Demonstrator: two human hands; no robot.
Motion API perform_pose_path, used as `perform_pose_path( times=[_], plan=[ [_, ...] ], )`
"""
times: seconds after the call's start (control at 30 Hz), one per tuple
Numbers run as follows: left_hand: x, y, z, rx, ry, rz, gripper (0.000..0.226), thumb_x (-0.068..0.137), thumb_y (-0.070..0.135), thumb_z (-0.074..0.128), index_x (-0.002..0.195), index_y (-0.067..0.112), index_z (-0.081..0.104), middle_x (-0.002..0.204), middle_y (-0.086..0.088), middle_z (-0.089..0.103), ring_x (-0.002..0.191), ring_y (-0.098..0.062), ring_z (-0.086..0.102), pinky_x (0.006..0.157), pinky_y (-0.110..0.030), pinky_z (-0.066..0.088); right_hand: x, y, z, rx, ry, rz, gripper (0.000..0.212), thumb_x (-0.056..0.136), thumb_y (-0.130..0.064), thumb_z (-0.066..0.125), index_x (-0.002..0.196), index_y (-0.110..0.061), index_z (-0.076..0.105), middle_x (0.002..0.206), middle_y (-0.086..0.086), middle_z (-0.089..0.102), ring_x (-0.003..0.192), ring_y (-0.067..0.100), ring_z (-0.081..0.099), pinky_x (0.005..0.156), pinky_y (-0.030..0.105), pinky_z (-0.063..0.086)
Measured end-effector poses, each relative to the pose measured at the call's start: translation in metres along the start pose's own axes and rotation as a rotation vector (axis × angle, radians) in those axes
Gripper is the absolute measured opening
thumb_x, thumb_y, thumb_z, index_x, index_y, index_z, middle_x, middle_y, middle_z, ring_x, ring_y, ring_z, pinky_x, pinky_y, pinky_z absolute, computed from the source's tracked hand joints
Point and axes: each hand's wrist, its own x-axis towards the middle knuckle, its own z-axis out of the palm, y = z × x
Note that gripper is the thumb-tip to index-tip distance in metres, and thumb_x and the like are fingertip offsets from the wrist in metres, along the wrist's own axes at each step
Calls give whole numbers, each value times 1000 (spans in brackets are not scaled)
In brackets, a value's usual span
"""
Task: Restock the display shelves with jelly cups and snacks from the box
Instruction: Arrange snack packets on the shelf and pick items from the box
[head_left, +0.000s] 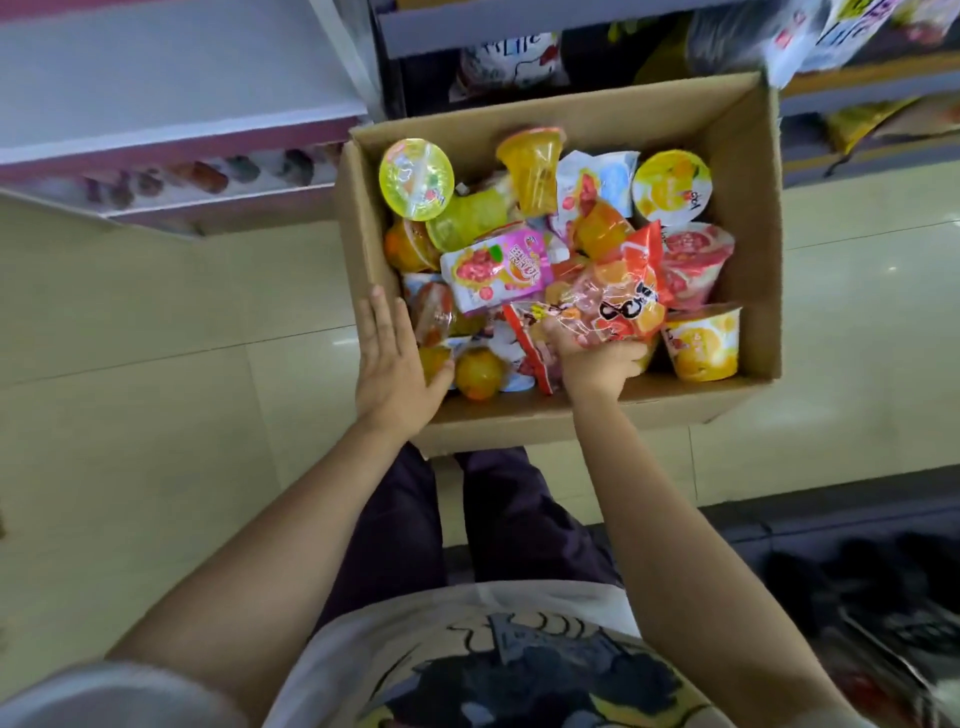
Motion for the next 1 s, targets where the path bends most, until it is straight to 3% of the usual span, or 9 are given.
perform_pose_path(
  times=[0.07,0.13,0.2,0.3,0.47,0.6,0.73,0.87,1.0],
  plan=[
    [1,2,3,-5,9,-22,98,96,58,46,157,4,-7,163,-15,-24,151,-30,-20,125,-45,9,9,3,-2,180,-65,126,70,78,-46,80,127,-6,50,103,8,63,111,35,64,68,31,51],
    [1,3,4,-8,11,-31,98,96,58,46,157,4,-7,163,-15,-24,151,-29,-20,125,-45,9,19,4,-9,296,-150,197,45,89,-38,72,121,-11,53,102,6,64,100,30,68,69,31,53],
    [1,2,4,0,13,-28,98,96,59,45,157,5,-8,162,-15,-25,151,-29,-21,125,-46,9,24,3,-11,363,-241,233,51,93,-33,67,134,-7,50,128,13,61,90,21,65,72,29,55],
    [2,3,3,-22,7,-32,98,96,59,45,157,6,-8,162,-14,-26,151,-29,-21,125,-46,8,21,0,-2,386,-288,256,67,88,-49,69,137,-6,50,137,14,58,116,27,63,86,34,54],
    [2,7,-5,-86,-31,-57,94,97,63,41,158,11,-7,163,-9,-26,151,-26,-21,125,-46,6,10,-7,6,492,-215,395,88,60,-67,83,122,-12,55,111,1,66,92,19,65,73,31,57],
    [1,30,-23,-238,-15,-121,87,97,59,45,159,16,3,167,-8,-11,153,-23,-13,125,-44,3,14,-7,-6,522,-266,296,115,38,-58,94,135,-12,55,116,6,71,97,23,71,90,43,58],
    [5,66,-37,-346,85,22,73,93,65,44,152,24,34,163,0,26,151,-20,16,123,-43,17,14,-19,-30,409,-331,22,90,54,-41,94,133,-16,58,114,1,73,100,18,72,90,39,58],
    [25,95,-51,-717,-152,-113,83,68,84,62,136,38,53,137,10,56,130,-13,50,111,-41,41,-8,-42,-61,201,-513,-168,71,65,-32,93,126,-24,57,116,-7,67,101,14,68,84,29,58],
    [36,103,-66,-909,-302,-218,97,51,76,81,134,33,55,127,10,65,118,-18,61,105,-46,47,-13,-51,-77,35,-621,-286,90,69,-30,90,145,-15,44,134,-8,51,121,17,56,90,28,54]
  ],
)
